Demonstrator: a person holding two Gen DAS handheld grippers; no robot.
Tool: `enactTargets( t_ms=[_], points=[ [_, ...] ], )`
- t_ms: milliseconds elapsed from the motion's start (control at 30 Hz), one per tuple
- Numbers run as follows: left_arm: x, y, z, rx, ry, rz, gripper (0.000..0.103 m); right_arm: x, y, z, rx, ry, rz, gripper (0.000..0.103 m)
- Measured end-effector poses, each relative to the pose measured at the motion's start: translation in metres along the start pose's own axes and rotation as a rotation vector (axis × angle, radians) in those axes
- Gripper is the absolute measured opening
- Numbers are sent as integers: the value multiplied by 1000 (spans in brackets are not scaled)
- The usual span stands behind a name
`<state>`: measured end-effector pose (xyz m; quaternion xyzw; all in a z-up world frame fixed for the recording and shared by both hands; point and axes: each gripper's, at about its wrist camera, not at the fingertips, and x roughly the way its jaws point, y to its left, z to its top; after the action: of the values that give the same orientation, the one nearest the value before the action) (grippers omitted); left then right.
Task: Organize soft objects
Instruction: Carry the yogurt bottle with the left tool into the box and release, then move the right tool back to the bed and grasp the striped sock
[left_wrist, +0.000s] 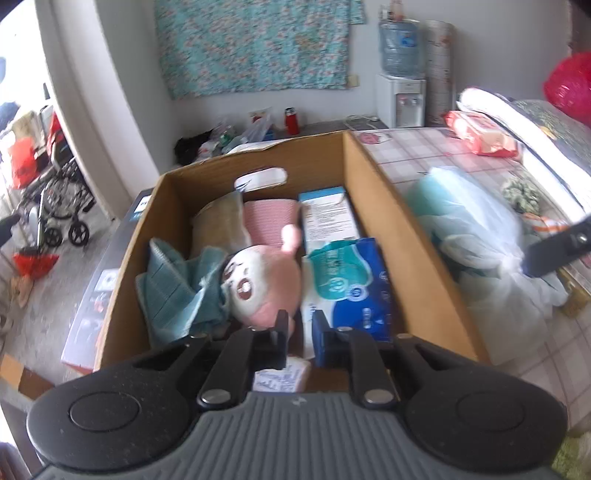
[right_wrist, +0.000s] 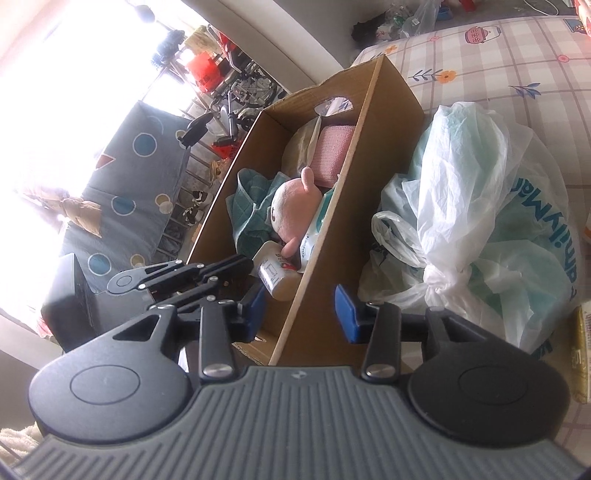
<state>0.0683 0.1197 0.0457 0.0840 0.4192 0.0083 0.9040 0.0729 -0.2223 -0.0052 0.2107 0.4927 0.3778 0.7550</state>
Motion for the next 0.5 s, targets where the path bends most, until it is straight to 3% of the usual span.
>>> enactTargets(
  t_ms=[133, 233, 300, 400, 500],
  points=[
    [26, 46, -1, -191, 126, -53, 31, 2, -5, 1, 17, 0, 3, 42],
    [44, 65, -6, -279, 184, -114, 31, 7, -5, -1, 20, 9, 9, 42],
    [53, 69, -9, -295, 202, -125, 31, 8, -6, -2, 25, 12, 12, 42],
    [62, 69, -9, -274, 199, -96, 38, 10, -8, -4, 41, 13, 20, 43],
    [71, 66, -8, -243, 210, -62, 38, 13, -10, -7, 57, 14, 26, 44]
  ],
)
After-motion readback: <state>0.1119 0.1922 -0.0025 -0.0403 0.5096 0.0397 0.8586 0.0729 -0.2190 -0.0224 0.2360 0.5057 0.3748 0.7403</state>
